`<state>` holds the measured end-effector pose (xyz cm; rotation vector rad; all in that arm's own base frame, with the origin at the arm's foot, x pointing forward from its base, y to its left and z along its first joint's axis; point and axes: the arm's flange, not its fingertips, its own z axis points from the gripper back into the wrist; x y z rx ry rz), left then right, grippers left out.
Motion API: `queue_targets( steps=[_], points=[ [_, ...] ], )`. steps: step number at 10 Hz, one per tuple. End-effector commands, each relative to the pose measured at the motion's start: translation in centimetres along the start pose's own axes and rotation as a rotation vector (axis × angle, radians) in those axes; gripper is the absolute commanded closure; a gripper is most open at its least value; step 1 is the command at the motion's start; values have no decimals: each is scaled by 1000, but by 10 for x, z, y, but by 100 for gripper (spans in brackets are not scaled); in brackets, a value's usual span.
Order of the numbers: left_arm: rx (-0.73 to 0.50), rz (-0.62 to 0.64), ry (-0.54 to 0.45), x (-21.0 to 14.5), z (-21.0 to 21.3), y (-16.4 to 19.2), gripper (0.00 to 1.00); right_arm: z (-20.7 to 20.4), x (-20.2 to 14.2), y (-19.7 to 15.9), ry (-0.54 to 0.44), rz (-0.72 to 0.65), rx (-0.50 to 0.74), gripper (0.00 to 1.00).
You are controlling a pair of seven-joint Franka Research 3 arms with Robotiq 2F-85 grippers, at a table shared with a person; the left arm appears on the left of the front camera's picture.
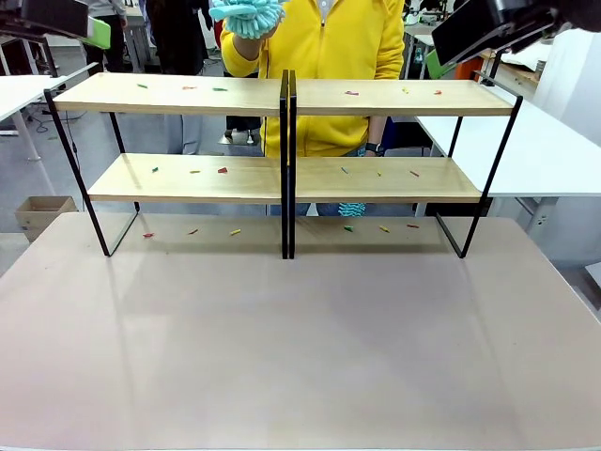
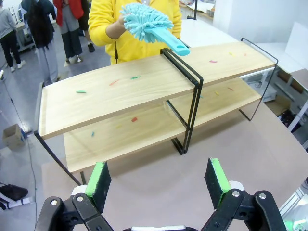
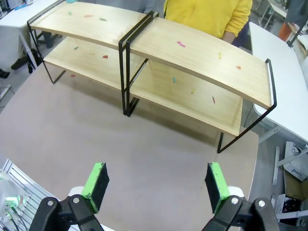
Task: Clean the shelves.
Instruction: Pick up the Duster when the human hands it over.
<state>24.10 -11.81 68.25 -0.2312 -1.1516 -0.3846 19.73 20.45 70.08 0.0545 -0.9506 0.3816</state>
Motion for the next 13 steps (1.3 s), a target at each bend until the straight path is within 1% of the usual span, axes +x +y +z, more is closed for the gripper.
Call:
queue_targets(
  steps=[1,6,7,8,9,10,11,12,13],
  points=[
    [-3,0,1,-1,0,0,0,1,1,-1,-2,-3,2,0],
    [0,0,0,0,0,0,0,1,1,-1,-2,-3,2,0],
    [-32,37,61,15,-7,16,0,1,1,-1,-2,-3,2,0],
    [-174,118,132,33,-21,43,0,1,1,-1,-2,-3,2,0],
    [-349,260,287,45,-44,74,0,1,1,-1,-2,-3,2,0],
    [-406,440,383,48,-79,106,0,1,1,-1,-2,-3,2,0],
    [-493,639,387,43,-106,126,0,1,1,-1,-2,-3,2,0],
    [-644,823,416,36,-125,135,0,1,1,-1,-2,-3,2,0],
    [-702,945,456,27,-141,136,0,1,1,-1,-2,-3,2,0]
  ],
)
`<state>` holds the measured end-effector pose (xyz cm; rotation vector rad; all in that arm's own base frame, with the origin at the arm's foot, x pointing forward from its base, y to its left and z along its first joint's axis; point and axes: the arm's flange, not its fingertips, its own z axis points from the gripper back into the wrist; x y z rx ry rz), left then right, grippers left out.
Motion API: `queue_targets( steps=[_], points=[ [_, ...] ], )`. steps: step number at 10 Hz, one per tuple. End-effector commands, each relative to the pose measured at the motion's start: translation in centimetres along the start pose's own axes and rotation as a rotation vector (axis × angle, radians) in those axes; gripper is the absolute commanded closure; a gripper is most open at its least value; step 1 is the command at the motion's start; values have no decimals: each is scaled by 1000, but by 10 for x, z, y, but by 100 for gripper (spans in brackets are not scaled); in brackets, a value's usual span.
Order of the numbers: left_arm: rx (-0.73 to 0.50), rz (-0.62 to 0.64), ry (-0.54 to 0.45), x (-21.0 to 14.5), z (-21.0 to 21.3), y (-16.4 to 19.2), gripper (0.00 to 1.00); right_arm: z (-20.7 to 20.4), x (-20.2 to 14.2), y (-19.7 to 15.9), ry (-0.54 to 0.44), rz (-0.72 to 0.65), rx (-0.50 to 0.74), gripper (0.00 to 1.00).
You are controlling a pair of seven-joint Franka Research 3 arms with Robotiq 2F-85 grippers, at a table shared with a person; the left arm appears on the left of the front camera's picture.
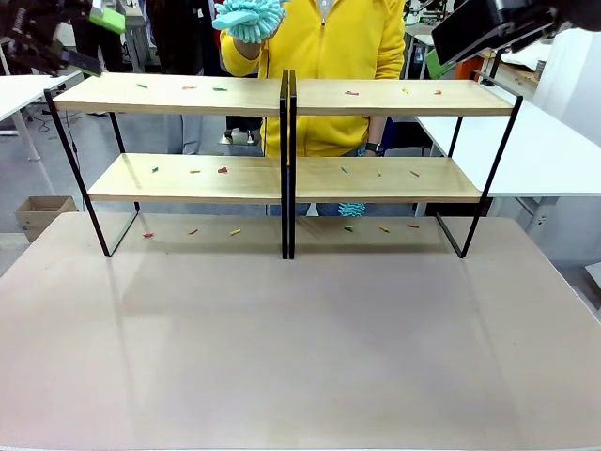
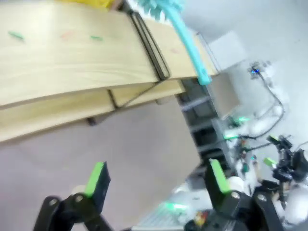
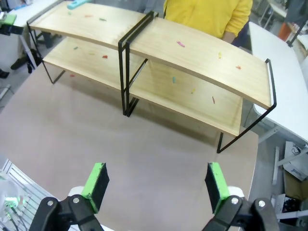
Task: Clean the shelves.
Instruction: Pick up the Duster when the human hands it over.
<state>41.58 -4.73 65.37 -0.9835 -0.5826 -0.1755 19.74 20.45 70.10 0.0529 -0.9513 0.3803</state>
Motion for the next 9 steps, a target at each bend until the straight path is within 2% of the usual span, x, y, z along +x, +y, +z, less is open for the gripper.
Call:
queue_targets(
  steps=[1,2,3,4,5,6,7,8,9],
  points=[
    [182,376,118,6,-11,-8,0,1,1,-1,-1,-2,4,0],
    [0,0,0,0,0,0,0,1,1,-1,-1,-2,4,0],
    [0,0,0,0,0,0,0,1,1,-1,-1,-2,4,0],
    [23,171,52,5,-16,15,0,1,1,-1,-1,-2,4,0],
    [-133,164,96,9,-20,7,0,1,1,-1,-1,-2,4,0],
    [-234,220,97,23,-25,10,0,1,1,-1,-1,-2,4,0],
    [-260,275,69,37,-32,14,0,1,1,-1,-1,-2,4,0],
    [-228,289,13,49,-41,17,0,1,1,-1,-1,-2,4,0],
    [-235,315,15,58,-54,17,0,1,1,-1,-1,-2,4,0]
  ],
)
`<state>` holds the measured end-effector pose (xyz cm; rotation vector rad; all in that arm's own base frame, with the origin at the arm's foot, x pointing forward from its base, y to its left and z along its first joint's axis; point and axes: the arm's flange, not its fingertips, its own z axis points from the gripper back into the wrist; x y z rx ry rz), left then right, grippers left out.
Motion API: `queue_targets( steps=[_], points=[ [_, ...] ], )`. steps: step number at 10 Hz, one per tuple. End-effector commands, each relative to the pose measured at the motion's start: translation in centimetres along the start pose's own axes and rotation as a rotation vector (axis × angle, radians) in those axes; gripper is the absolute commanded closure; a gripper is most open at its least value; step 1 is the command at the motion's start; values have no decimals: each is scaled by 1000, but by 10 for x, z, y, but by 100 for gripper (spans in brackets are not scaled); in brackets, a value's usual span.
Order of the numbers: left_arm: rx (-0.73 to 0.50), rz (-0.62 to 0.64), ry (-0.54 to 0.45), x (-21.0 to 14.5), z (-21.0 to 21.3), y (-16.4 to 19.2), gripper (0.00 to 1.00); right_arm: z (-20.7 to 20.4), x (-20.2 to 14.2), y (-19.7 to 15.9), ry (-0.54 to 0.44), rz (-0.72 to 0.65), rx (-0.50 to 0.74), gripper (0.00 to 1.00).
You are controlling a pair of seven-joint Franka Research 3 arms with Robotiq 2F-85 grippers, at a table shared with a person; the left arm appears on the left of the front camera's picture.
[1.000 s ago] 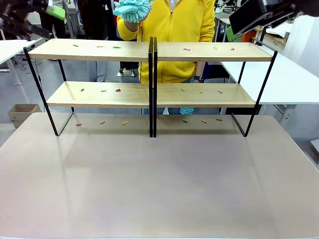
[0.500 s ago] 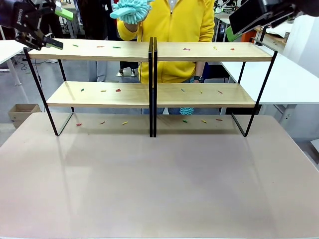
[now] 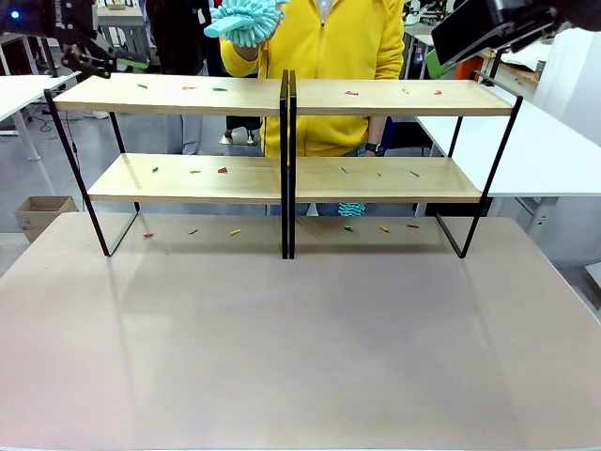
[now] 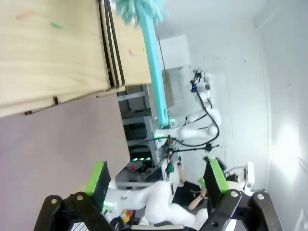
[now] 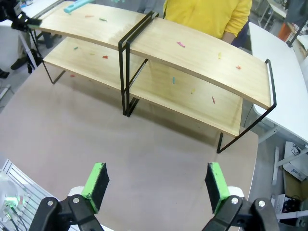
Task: Clean the shelves.
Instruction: Pick up the Duster when the human hands it over.
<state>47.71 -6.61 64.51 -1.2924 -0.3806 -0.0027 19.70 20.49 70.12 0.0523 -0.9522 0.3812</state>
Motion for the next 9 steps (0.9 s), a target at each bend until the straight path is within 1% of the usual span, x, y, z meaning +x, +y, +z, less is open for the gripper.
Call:
queue_targets(
  steps=[1,3,4,5,7,9],
  points=[
    [-5,40,-10,22,-29,-2,0,1,1,-1,0,-3,5,0],
    [-30,68,-10,38,-59,-6,0,1,1,-1,0,-3,5,0],
    [-38,83,7,44,-72,-5,0,1,1,-1,0,-3,5,0],
    [-41,88,-1,47,-81,-1,0,1,1,-1,0,-3,5,0],
    [-68,100,22,47,-94,-1,0,1,1,-1,0,-3,5,0],
    [-79,95,19,47,-97,0,0,1,1,-1,0,-3,5,0]
  ],
)
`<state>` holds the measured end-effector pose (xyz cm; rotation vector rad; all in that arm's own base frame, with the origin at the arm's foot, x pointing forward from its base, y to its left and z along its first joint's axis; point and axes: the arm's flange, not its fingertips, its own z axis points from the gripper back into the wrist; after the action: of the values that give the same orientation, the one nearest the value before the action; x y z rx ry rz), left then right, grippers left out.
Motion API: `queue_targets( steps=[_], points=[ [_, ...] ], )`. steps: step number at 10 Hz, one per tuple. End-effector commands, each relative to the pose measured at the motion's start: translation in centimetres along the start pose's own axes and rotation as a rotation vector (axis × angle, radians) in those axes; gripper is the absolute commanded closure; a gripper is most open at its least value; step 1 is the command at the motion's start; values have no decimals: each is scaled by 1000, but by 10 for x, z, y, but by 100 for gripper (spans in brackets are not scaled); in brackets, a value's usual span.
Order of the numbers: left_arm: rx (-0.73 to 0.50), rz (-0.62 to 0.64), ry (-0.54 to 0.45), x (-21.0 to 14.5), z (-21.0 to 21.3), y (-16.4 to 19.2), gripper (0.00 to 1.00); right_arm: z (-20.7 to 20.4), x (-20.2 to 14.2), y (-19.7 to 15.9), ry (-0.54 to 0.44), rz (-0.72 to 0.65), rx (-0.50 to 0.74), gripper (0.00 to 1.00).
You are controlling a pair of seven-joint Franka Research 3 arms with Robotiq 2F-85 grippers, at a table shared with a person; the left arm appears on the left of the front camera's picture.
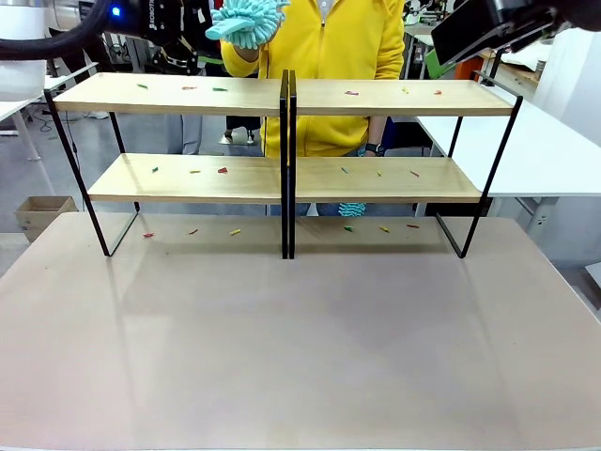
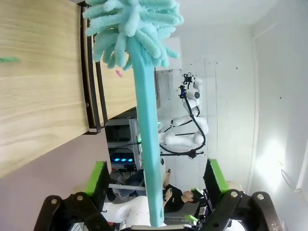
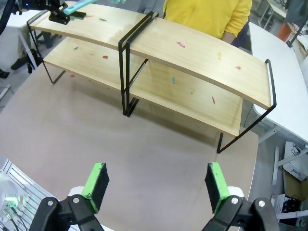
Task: Clean the shelves.
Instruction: Pick up the Duster when the human hands it over.
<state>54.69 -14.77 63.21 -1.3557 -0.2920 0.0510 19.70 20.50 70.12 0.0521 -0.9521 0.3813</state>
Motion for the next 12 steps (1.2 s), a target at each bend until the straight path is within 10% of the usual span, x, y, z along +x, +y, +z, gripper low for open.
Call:
queue_targets(
  steps=[1,2,3,4,5,6,12],
  points=[
    [-40,-9,-37,3,1,-4,0,1,1,-1,0,-4,5,0],
    [-48,-21,-40,3,1,-3,58,1,1,-1,0,-4,5,0],
    [-60,-27,-50,2,1,-2,58,1,1,-1,0,-4,5,0],
    [-63,-33,-62,2,0,-2,100,1,1,-1,0,-4,5,0],
    [-74,-32,-61,2,-1,-1,63,1,1,-1,0,-4,5,0],
    [-71,-35,-61,2,-2,-1,100,1,1,-1,0,-4,5,0],
    [-68,-44,-64,0,-1,-1,100,1,1,-1,0,-4,5,0]
  ],
)
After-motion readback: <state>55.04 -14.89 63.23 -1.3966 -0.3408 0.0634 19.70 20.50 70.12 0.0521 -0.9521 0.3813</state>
